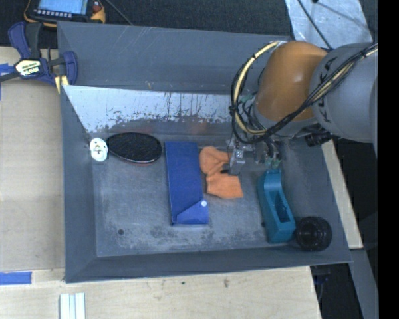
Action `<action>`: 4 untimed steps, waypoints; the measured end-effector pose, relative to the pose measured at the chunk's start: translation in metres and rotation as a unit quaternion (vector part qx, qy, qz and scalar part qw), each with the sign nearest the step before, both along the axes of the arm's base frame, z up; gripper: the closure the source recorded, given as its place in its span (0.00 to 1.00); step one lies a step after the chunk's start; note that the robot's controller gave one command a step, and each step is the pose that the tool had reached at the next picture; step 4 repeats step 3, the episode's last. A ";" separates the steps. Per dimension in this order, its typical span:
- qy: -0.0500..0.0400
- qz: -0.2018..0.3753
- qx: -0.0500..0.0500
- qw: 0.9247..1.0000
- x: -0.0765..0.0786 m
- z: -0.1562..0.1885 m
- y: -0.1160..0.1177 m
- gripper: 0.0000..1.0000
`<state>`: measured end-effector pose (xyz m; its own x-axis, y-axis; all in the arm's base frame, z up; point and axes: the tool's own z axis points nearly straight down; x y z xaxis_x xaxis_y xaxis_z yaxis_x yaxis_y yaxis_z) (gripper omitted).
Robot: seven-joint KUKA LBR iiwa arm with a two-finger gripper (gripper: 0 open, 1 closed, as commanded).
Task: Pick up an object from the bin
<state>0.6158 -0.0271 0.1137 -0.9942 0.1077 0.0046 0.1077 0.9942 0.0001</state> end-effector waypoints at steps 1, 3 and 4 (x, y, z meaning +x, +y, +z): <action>-0.010 -0.005 -0.001 1.000 0.008 0.027 -0.012 1.00; -0.003 0.000 0.000 1.000 -0.012 0.117 -0.004 1.00; -0.003 0.000 0.000 1.000 -0.012 0.117 -0.004 1.00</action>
Offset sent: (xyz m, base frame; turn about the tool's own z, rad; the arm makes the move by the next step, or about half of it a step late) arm -0.0233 -0.0044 0.1467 -0.0100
